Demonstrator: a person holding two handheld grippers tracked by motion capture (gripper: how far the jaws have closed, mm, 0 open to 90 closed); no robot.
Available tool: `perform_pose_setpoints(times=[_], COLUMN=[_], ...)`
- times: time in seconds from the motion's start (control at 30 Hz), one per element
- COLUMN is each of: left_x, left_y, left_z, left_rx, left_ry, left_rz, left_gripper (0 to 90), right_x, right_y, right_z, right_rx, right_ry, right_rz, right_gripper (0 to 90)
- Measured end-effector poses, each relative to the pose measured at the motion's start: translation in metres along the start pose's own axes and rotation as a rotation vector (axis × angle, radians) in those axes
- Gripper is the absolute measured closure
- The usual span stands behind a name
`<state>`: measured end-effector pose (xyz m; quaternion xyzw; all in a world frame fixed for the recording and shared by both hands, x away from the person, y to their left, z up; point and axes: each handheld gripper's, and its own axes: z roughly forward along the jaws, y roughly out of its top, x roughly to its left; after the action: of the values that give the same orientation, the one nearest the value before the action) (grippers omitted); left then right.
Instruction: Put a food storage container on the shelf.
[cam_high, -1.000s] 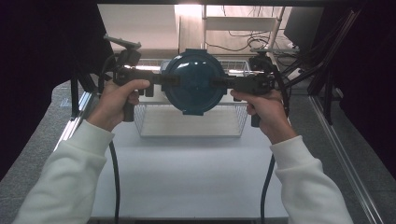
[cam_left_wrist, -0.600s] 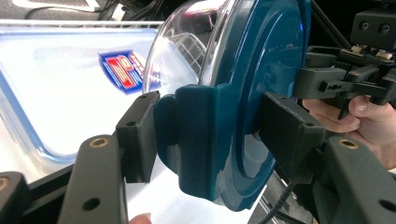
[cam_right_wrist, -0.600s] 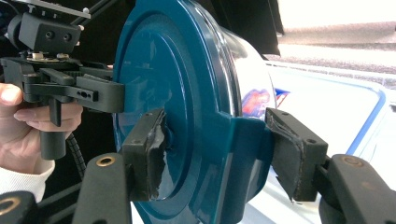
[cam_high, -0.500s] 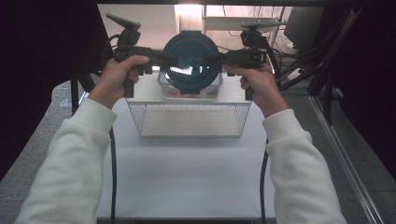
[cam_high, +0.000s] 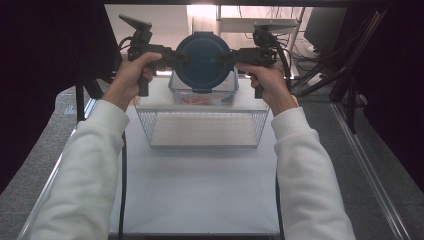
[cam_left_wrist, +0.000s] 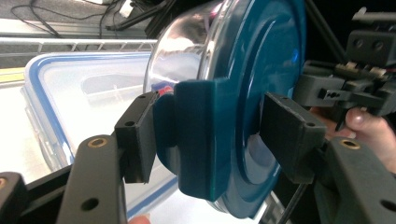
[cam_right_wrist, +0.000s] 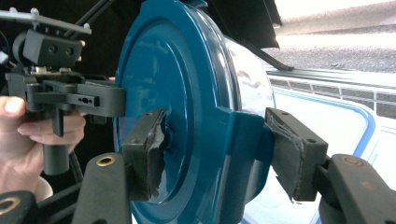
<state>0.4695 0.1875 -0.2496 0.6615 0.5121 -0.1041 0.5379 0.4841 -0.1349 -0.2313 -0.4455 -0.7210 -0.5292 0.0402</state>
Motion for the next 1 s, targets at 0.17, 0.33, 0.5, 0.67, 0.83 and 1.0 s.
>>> perform_pose_setpoints(times=[0.17,0.33,0.5,0.67,0.83,1.0], left_x=[0.005,0.017,0.021,0.021,0.015,0.008], left_y=[0.002,0.002,0.000,-0.002,-0.003,-0.007], left_z=[0.009,0.015,0.018,0.018,0.013,-0.002], left_rx=[-0.011,-0.033,-0.068,-0.079,-0.146,-0.176], left_ry=[0.013,-0.012,-0.023,-0.025,0.029,0.046], left_rz=[-0.035,-0.104,-0.118,-0.104,-0.064,-0.008], left_gripper=[35.7,33.8,34.1,33.2,24.0,16.5], right_x=[-0.016,-0.030,-0.036,-0.036,-0.030,-0.026], right_y=[0.002,0.002,0.001,0.001,0.000,-0.003], right_z=[0.008,0.017,0.020,0.020,0.018,0.004], right_rx=[-0.018,-0.038,-0.052,-0.054,-0.095,-0.126], right_ry=[0.027,0.033,0.038,0.038,-0.028,-0.048], right_rz=[0.117,0.217,0.254,0.259,0.177,0.117], right_gripper=[39.0,38.9,38.9,38.2,24.2,14.4])
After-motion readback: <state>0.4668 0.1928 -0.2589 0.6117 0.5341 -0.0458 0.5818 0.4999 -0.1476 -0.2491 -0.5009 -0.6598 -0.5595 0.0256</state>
